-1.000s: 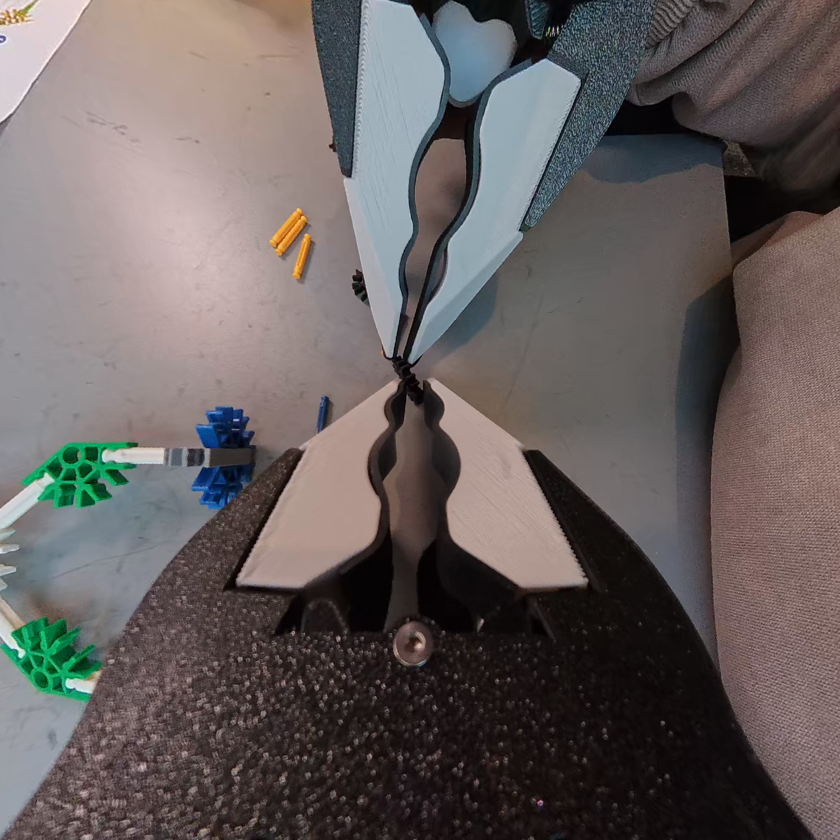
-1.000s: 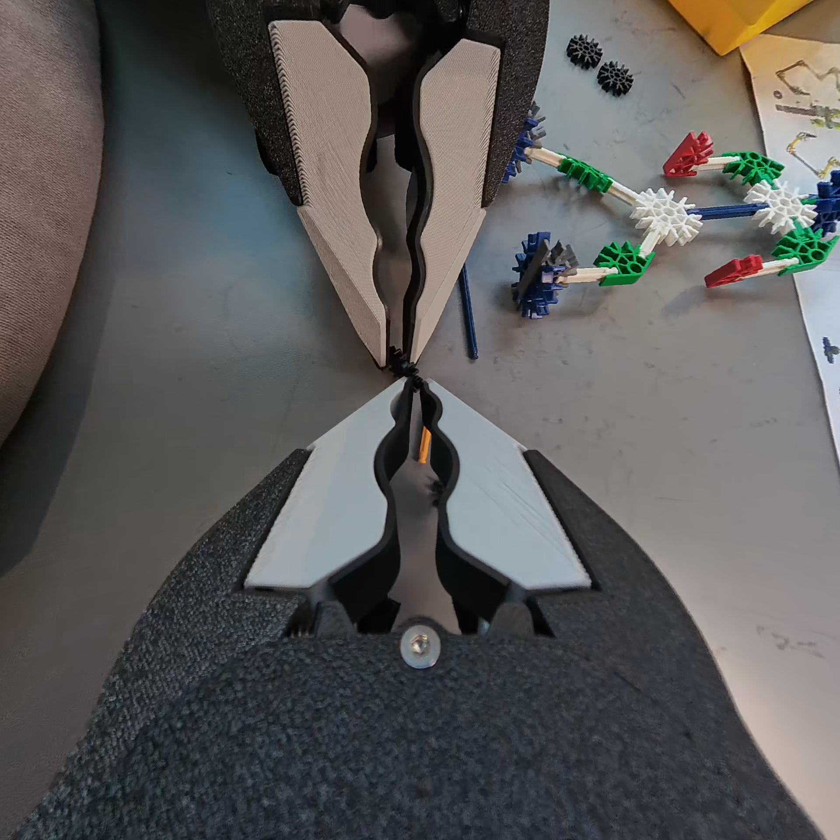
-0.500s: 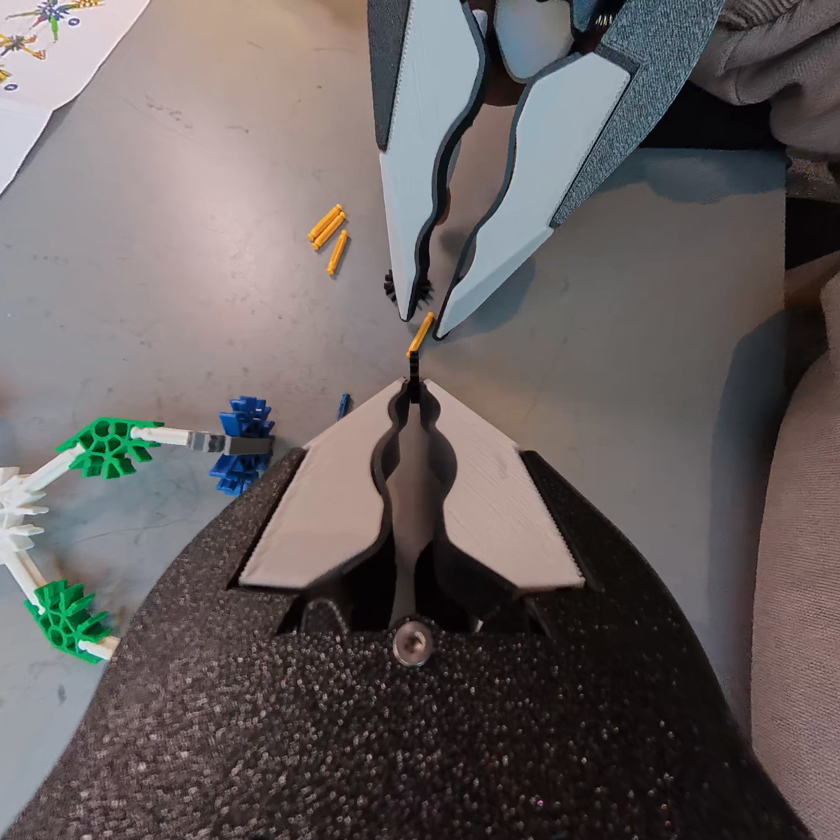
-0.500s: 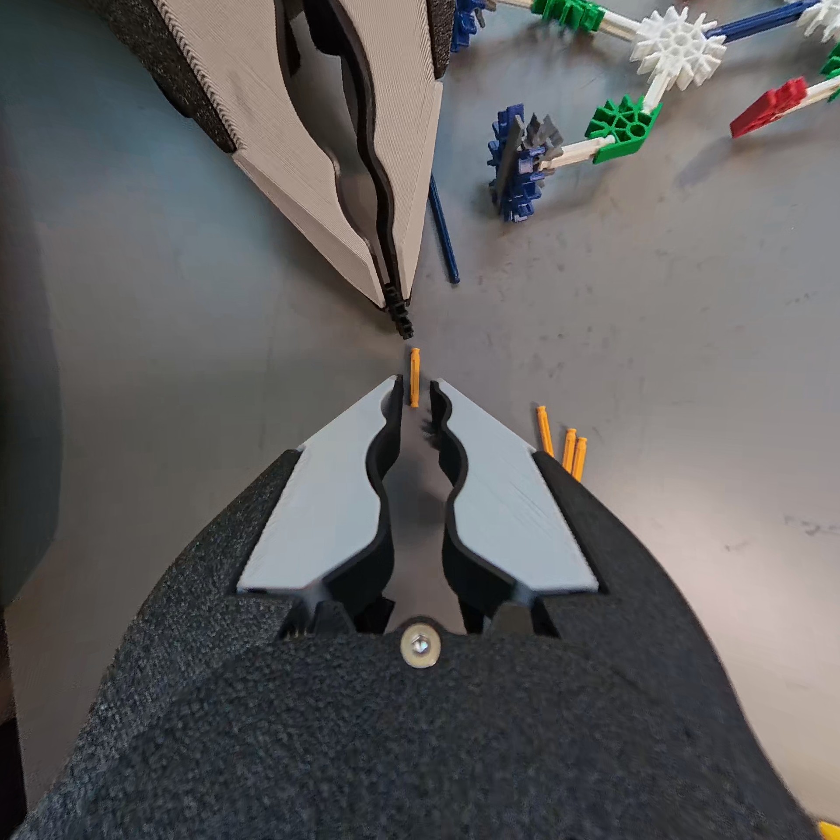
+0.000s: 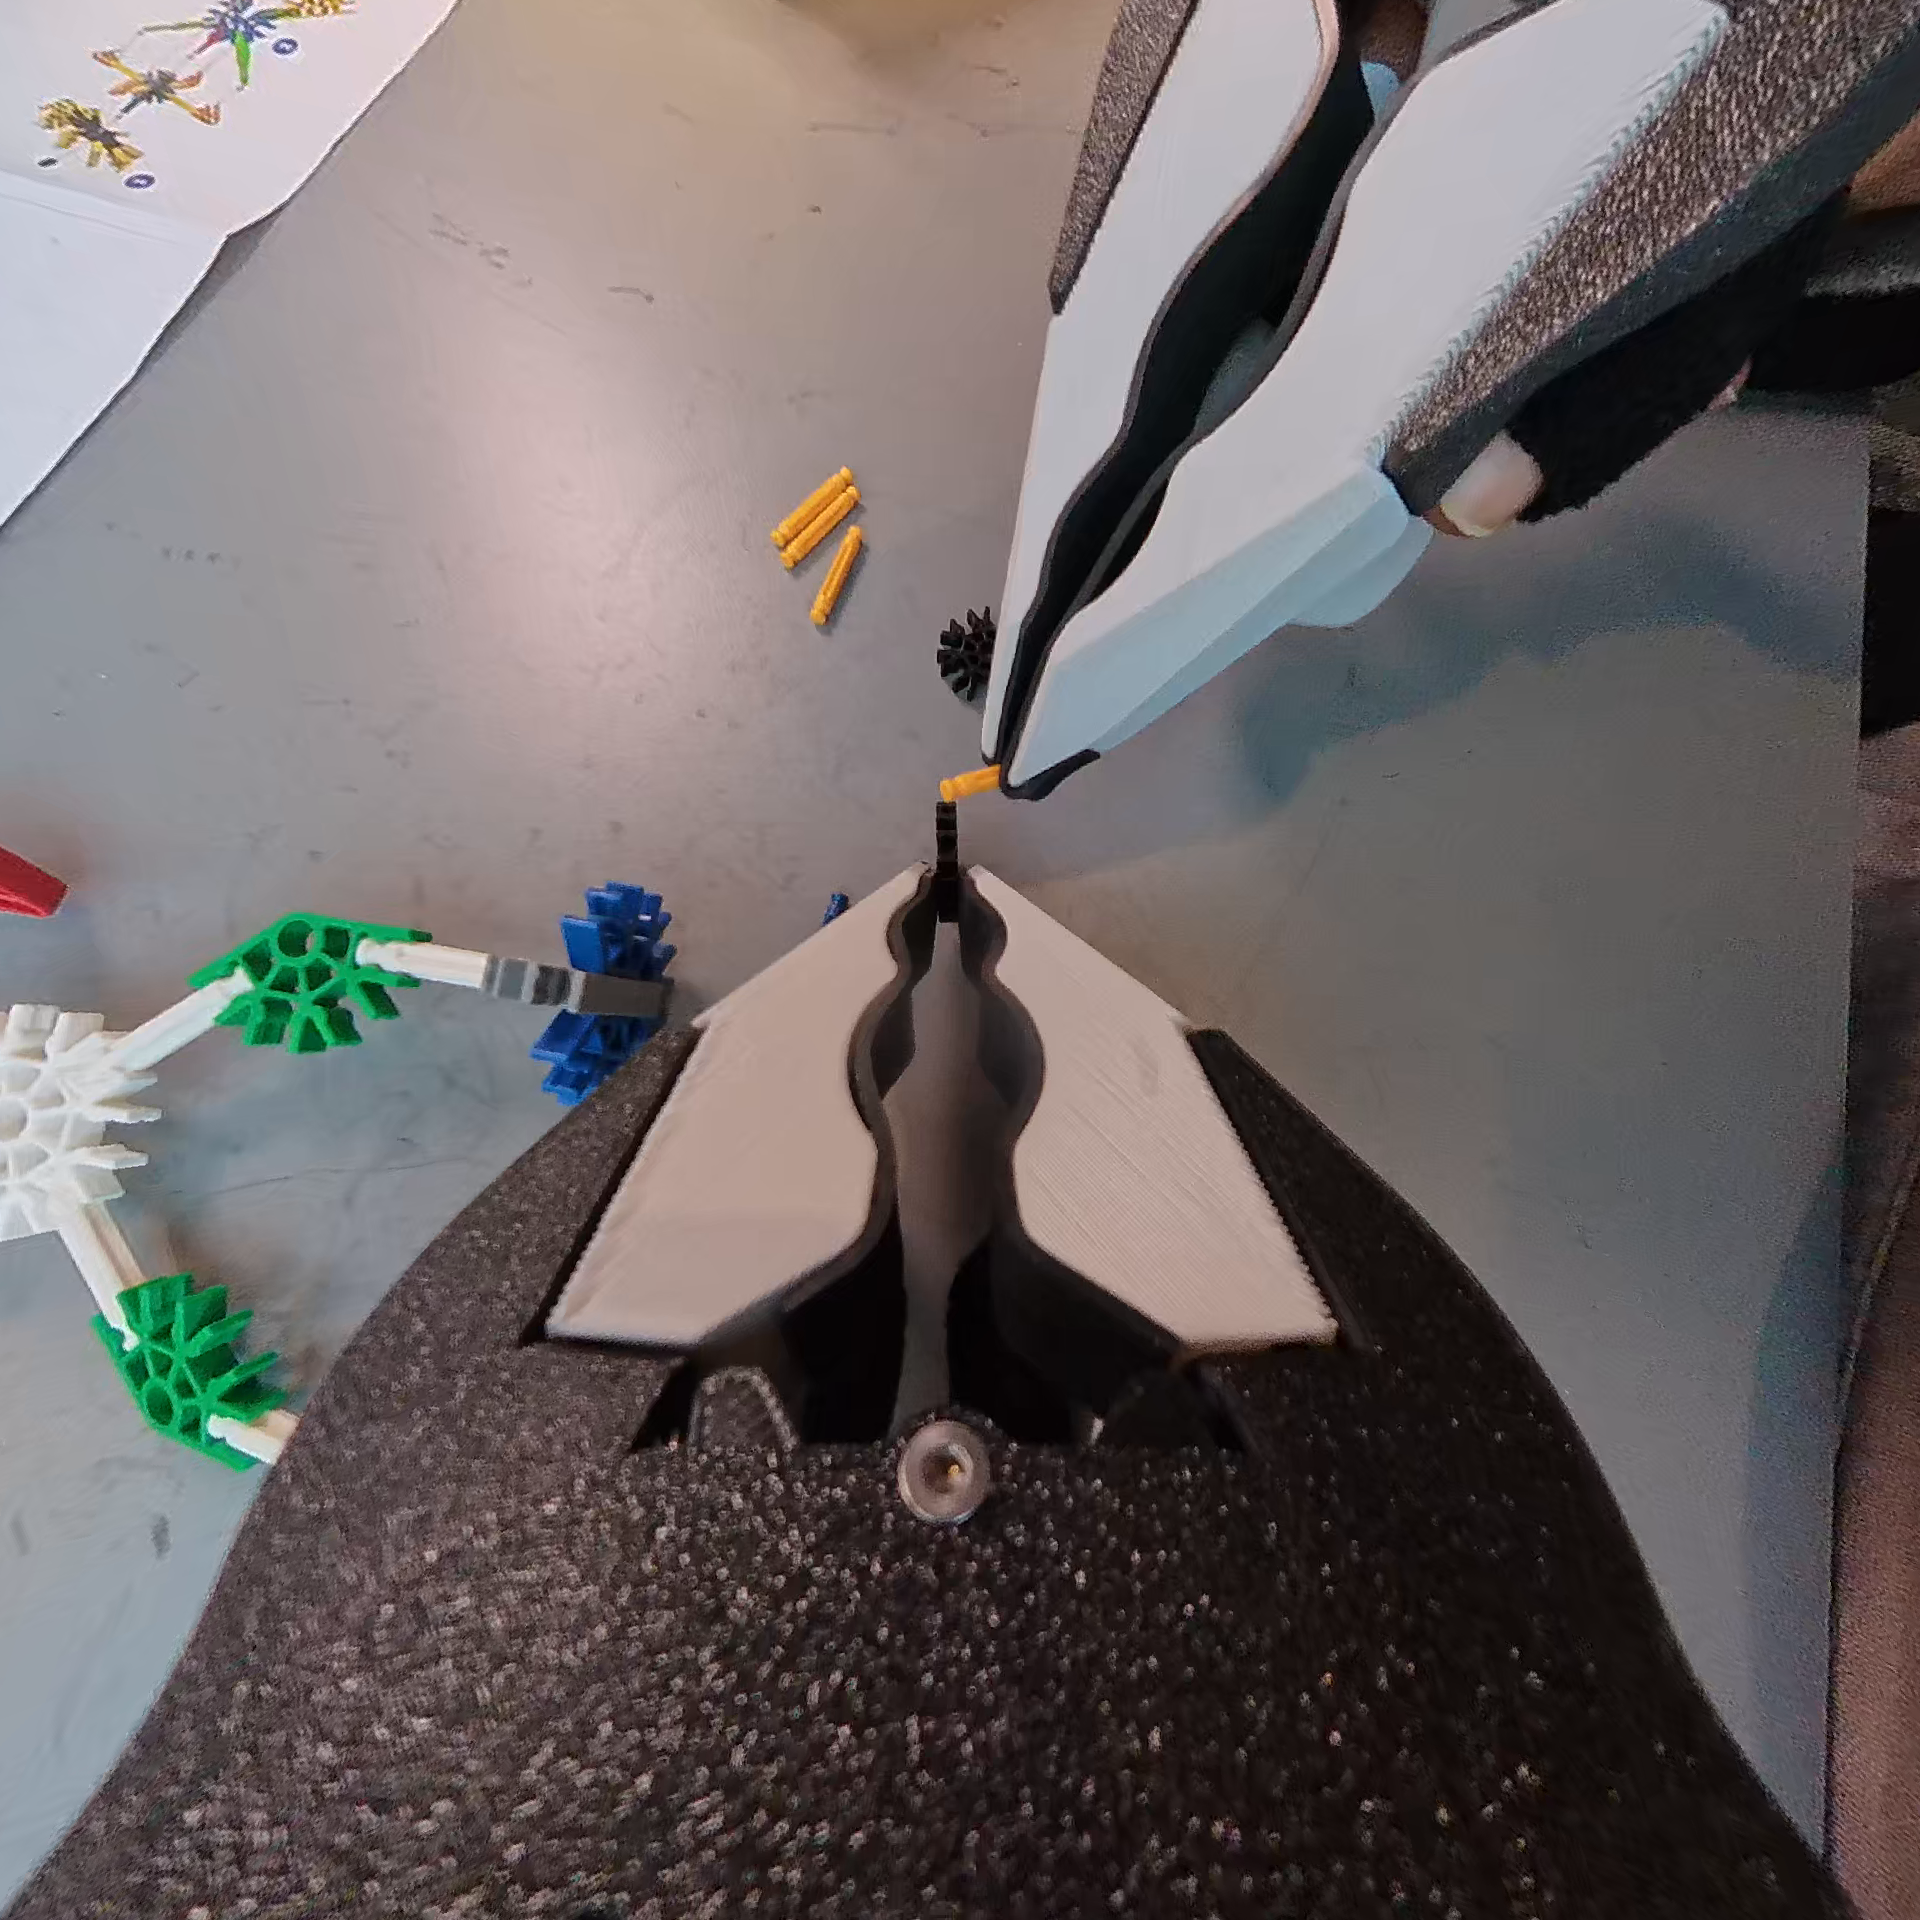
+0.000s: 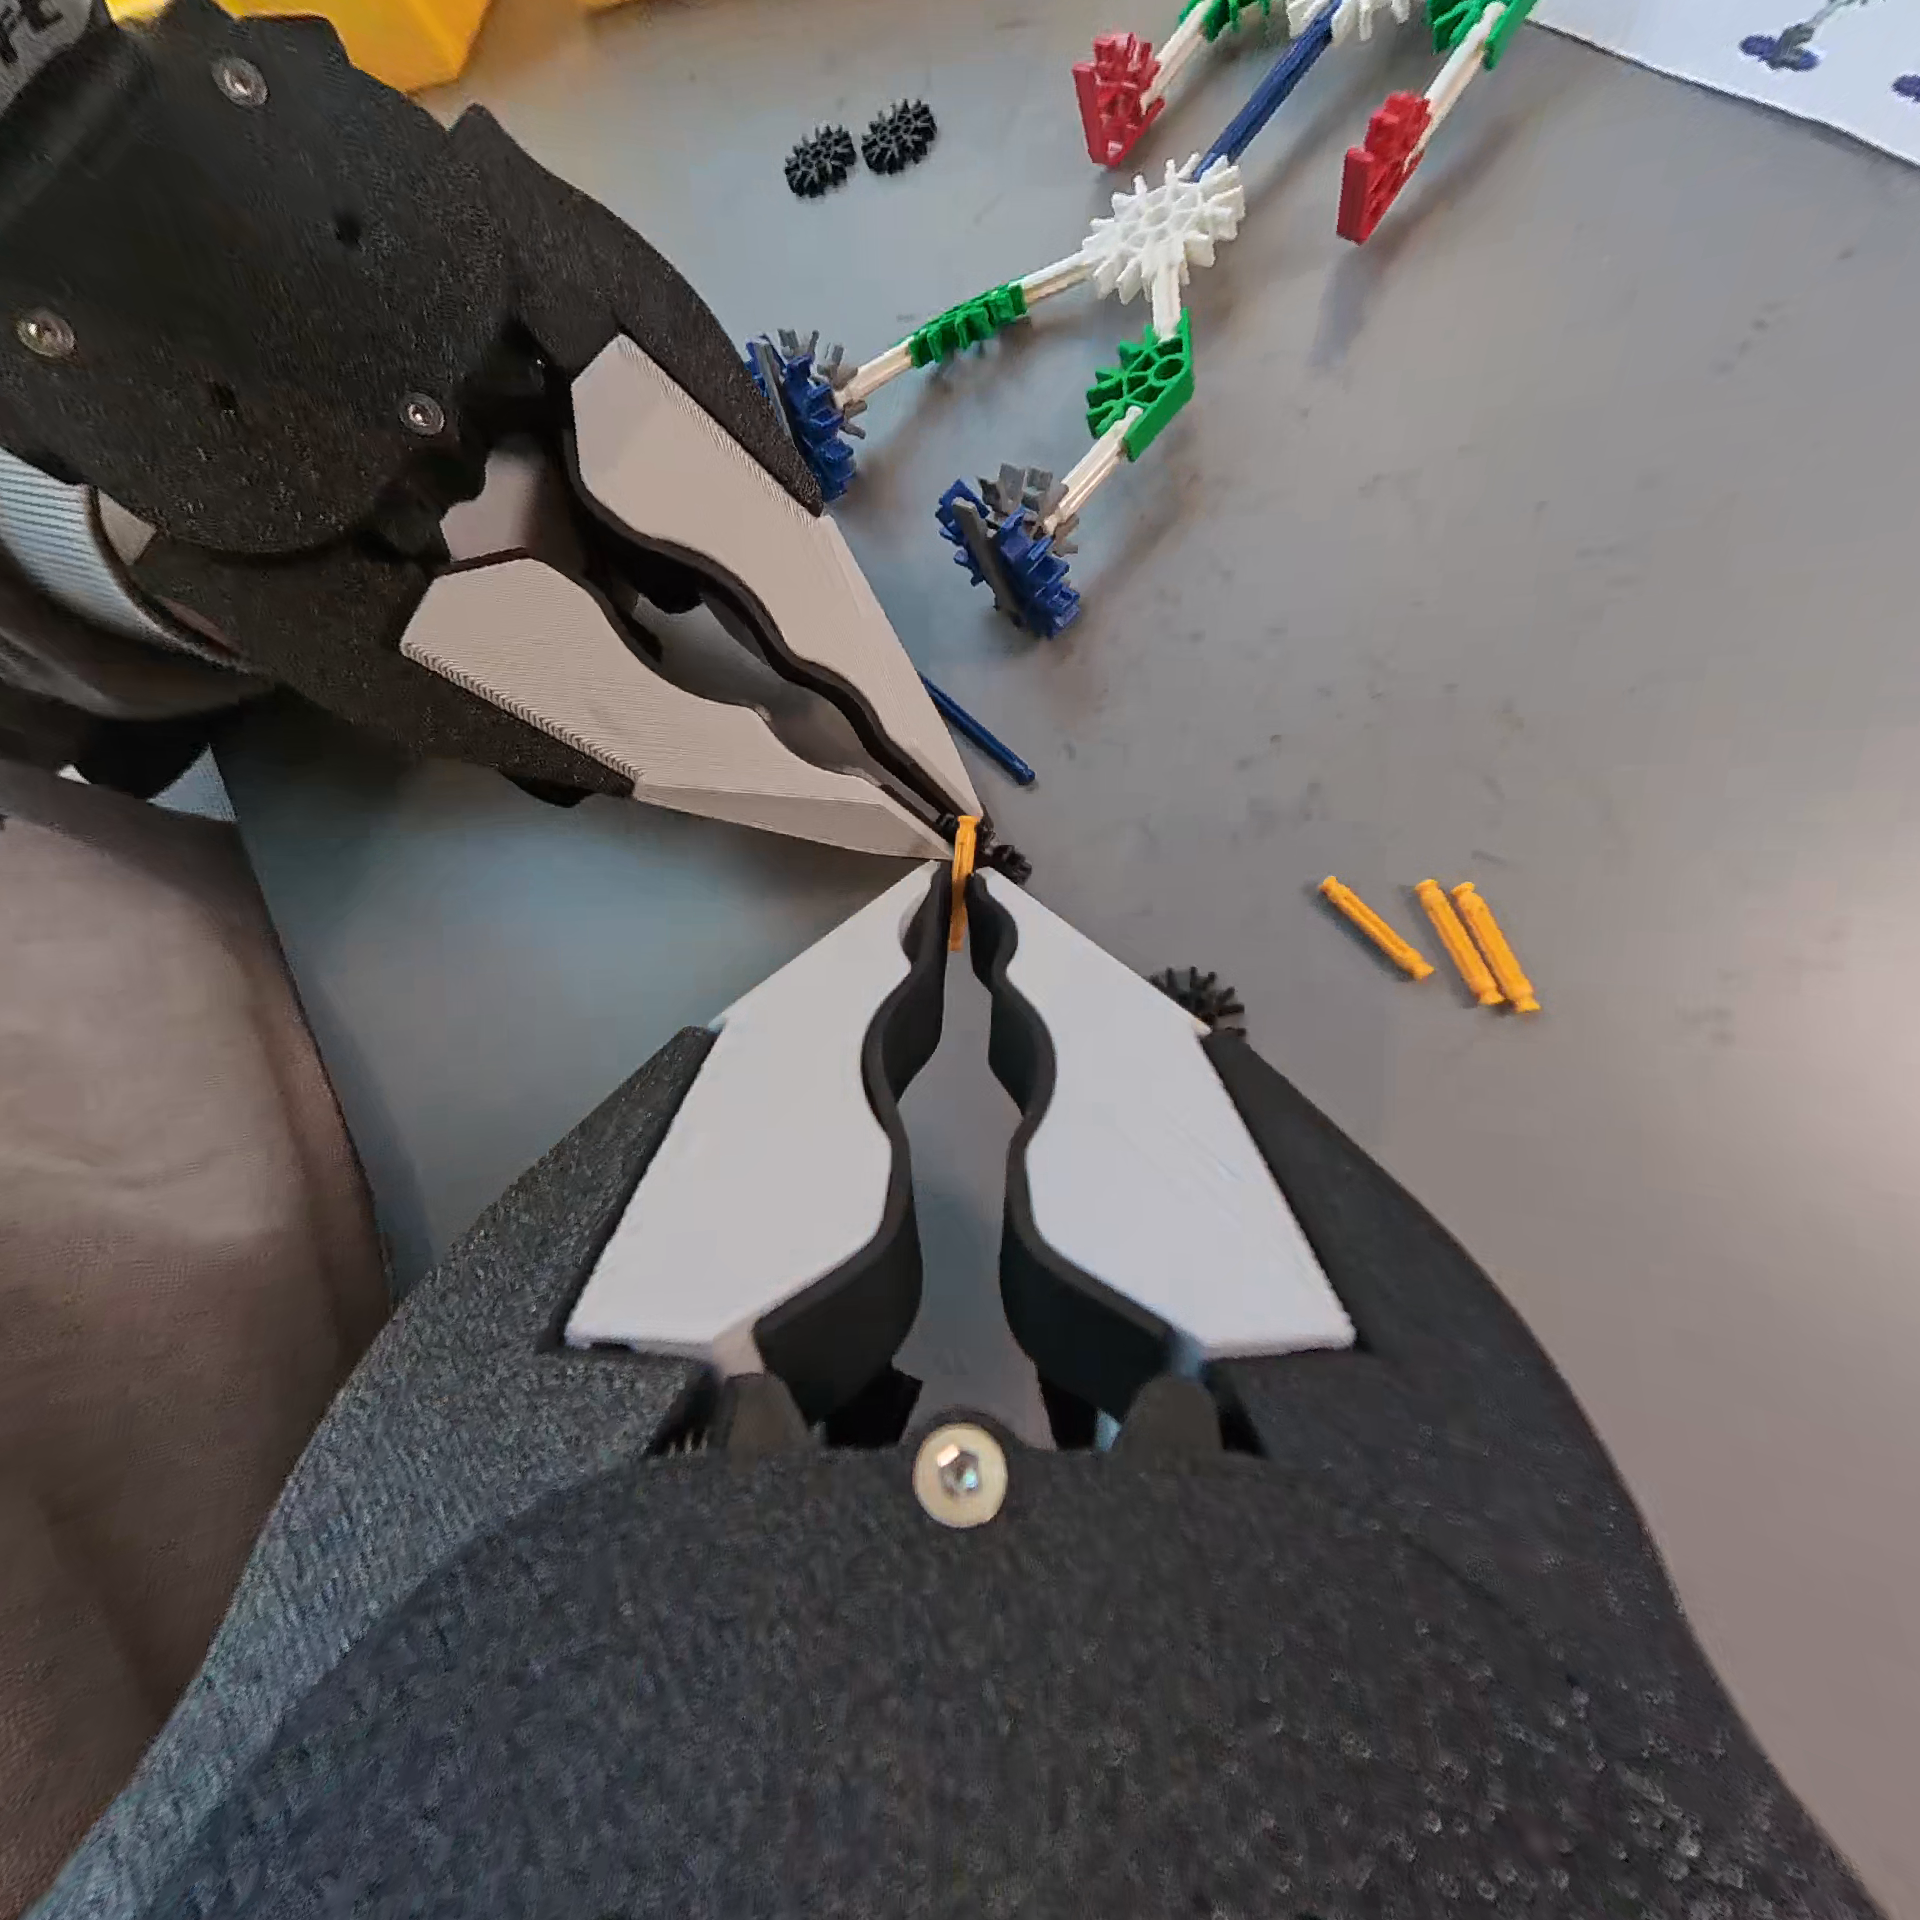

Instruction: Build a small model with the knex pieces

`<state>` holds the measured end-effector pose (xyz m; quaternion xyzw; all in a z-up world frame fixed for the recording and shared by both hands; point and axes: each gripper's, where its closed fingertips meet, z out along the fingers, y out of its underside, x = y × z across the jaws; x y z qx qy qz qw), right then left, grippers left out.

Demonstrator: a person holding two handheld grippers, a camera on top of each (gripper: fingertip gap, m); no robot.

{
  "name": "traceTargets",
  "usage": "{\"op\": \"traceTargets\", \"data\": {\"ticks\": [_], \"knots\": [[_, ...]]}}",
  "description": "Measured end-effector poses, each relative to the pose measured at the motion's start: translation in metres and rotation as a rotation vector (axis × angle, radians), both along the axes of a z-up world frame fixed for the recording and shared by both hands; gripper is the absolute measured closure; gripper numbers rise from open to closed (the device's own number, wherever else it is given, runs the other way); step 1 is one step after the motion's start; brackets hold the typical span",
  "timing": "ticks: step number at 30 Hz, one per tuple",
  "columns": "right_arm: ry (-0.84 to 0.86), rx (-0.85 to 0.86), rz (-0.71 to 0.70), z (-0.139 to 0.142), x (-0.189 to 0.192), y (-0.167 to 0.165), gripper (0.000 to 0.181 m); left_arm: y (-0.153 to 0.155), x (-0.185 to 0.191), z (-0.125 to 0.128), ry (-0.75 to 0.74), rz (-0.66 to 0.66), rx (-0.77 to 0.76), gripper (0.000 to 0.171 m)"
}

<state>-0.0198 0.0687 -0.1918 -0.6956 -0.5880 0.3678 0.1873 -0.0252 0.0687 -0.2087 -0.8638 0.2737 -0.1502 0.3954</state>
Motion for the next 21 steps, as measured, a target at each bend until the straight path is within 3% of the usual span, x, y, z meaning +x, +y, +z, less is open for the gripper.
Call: {"op": "traceTargets", "data": {"ticks": [6,21], "knots": [[0.011,-0.068,-0.087,-0.0041,-0.0043,-0.0053,0.180,-0.0006,0.0015,-0.0002,0.026,-0.003,0.018,0.170],[-0.085,-0.156,-0.121,-0.0102,-0.0032,-0.0068,0.180,-0.0011,0.0031,-0.0005,0.102,-0.021,0.061,0.170]]}}
